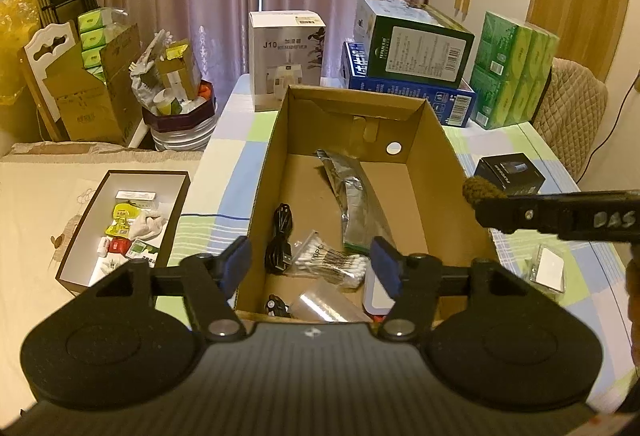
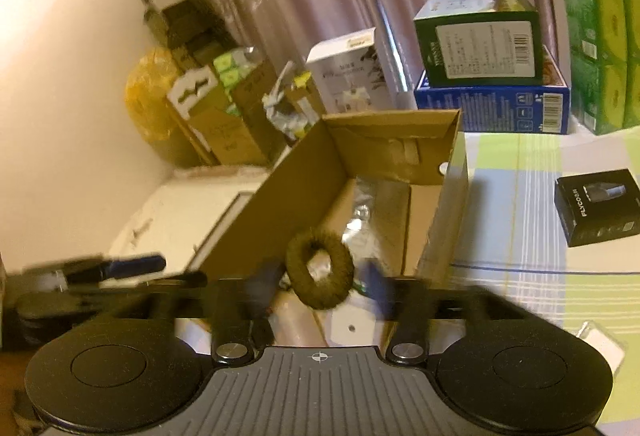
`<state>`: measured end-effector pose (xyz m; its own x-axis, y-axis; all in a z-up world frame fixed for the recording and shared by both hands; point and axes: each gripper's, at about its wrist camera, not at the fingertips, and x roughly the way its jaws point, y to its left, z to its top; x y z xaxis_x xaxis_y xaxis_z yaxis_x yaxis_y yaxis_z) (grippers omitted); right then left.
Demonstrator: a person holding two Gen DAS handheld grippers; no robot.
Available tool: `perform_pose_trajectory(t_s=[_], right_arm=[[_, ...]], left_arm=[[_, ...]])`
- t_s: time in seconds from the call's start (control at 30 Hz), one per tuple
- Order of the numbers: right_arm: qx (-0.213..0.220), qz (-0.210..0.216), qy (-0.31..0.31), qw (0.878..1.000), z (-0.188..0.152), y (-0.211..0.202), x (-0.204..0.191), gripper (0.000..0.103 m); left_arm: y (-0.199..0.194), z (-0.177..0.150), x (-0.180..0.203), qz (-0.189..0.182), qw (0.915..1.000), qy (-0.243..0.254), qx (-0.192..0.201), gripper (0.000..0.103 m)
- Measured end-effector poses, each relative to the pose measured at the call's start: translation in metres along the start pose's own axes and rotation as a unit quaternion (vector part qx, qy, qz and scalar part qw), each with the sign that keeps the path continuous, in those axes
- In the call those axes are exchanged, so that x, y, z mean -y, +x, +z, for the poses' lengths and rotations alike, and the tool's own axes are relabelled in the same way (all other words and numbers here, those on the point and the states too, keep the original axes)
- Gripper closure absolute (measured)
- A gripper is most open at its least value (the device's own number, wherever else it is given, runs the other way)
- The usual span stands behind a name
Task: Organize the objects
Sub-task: 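Open the left gripper to drop the car while the right releases the ring into the box, then move both tools back toward the remaining items on the table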
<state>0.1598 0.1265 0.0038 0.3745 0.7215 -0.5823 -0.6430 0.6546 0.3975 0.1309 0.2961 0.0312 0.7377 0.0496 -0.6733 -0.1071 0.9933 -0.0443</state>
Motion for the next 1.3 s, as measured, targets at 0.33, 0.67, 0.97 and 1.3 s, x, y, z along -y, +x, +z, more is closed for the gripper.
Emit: perform_pose_trajectory(t_s=[0.33, 0.67, 0.97, 1.3], right_arm=[[0.034, -0.017, 0.040, 0.998, -0.004, -0.036, 0.024, 0.030], [0.048, -0.102, 0.044, 0.993, -0.062, -0.111, 0.058, 0.030], [0.054, -0.170, 0.068, 0.982, -0.103, -0.184, 0.098, 0.030], [0.062, -0.184, 0.101, 0.976, -0.122, -0.223, 0.118, 0.030]], left_arm=[[-0.008, -0.009, 0.005, -0.002, 0.9999, -0.011, 0.002, 0.034], [-0.041, -0.018, 0.040, -0.018, 0.9996, -0.013, 0.020, 0.021], [-0.066, -0.029, 0.096, -0.062, 0.9976, -0.006, 0.030, 0.010], [-0.071, -0.042, 0.151, -0.079, 0.9962, 0.030, 0.021, 0.001]])
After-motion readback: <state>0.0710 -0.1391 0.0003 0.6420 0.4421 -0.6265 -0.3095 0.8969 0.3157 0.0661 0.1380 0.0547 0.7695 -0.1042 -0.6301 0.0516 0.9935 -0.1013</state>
